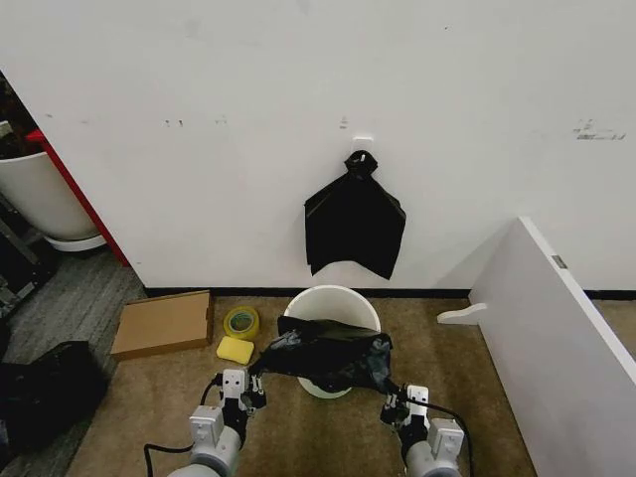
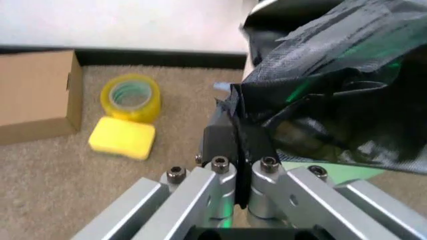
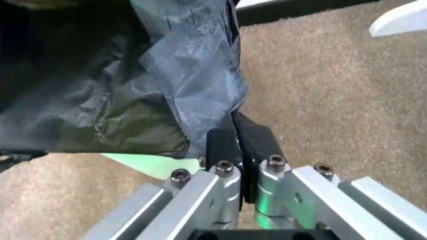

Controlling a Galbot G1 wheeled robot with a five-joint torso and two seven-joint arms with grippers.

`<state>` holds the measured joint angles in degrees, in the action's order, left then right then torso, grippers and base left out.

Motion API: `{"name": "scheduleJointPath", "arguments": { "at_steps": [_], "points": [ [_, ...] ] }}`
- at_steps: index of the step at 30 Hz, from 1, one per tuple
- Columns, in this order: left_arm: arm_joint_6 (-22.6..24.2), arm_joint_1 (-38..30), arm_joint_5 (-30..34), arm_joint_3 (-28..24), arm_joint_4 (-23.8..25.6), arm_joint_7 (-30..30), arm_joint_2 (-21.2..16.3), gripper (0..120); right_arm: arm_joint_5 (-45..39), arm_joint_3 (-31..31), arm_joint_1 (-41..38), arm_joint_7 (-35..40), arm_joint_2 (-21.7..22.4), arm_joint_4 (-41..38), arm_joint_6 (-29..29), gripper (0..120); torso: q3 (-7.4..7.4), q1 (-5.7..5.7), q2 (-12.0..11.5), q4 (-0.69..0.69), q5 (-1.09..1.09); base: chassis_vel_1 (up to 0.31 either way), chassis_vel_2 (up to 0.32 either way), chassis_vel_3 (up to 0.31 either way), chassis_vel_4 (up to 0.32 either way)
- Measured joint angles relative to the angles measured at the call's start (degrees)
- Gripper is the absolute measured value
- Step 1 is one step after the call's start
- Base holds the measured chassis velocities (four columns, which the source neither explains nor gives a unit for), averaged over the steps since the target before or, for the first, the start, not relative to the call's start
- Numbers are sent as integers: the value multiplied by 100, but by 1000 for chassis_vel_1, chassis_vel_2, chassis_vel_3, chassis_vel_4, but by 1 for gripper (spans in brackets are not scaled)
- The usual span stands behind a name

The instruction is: Place the garbage bag over the trash bin.

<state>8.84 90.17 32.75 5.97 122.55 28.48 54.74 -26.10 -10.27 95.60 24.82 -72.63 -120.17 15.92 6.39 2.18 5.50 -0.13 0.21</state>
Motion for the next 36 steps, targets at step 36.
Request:
{"name": "scheduleJointPath", "arguments": {
  "at_steps": [36],
  "points": [
    [314,-1146,494,-169,-950,488,327,0,-336,65,-824,207,-253,847,134,0,0,0,-1,0,0,0,0,0,0]
  ]
}}
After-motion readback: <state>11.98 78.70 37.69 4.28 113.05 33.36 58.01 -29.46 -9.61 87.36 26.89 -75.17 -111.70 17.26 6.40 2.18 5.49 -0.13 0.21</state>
